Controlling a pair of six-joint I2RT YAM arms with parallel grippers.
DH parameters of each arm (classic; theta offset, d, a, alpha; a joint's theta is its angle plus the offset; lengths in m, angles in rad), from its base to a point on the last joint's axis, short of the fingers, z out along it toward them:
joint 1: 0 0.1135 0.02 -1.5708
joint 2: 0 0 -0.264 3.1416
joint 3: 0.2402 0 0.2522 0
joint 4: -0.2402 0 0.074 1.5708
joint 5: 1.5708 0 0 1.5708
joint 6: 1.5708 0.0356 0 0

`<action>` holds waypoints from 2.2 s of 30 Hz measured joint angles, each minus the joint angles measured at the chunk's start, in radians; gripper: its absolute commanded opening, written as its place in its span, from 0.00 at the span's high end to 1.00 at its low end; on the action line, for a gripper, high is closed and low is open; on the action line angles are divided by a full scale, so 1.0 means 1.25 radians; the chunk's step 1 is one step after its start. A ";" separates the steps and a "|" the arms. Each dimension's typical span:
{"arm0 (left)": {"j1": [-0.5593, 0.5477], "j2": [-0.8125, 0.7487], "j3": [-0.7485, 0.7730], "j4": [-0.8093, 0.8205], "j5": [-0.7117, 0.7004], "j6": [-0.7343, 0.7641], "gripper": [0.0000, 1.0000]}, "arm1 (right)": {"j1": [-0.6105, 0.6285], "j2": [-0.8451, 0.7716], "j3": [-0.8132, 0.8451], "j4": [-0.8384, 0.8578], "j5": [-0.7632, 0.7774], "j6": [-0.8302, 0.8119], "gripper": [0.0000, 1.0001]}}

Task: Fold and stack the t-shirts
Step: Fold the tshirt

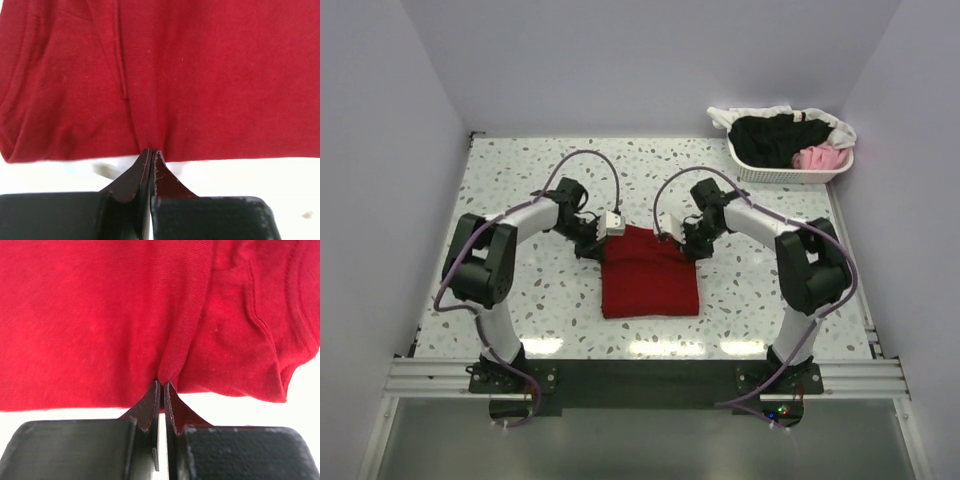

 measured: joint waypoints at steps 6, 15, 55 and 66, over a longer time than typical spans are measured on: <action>-0.002 -0.202 -0.176 -0.056 0.023 0.002 1.00 | 0.108 -0.198 -0.163 -0.043 -0.046 0.063 0.87; -0.062 -0.389 -0.201 -0.063 0.067 0.037 0.59 | 0.039 -0.229 -0.073 -0.156 -0.144 0.232 0.50; -0.240 -0.082 -0.107 0.122 0.015 -0.041 1.00 | 0.076 0.277 0.245 -0.008 -0.298 0.675 0.75; -0.292 -0.289 -0.176 0.189 -0.067 -0.075 1.00 | 0.077 0.294 0.265 -0.041 -0.311 0.616 0.76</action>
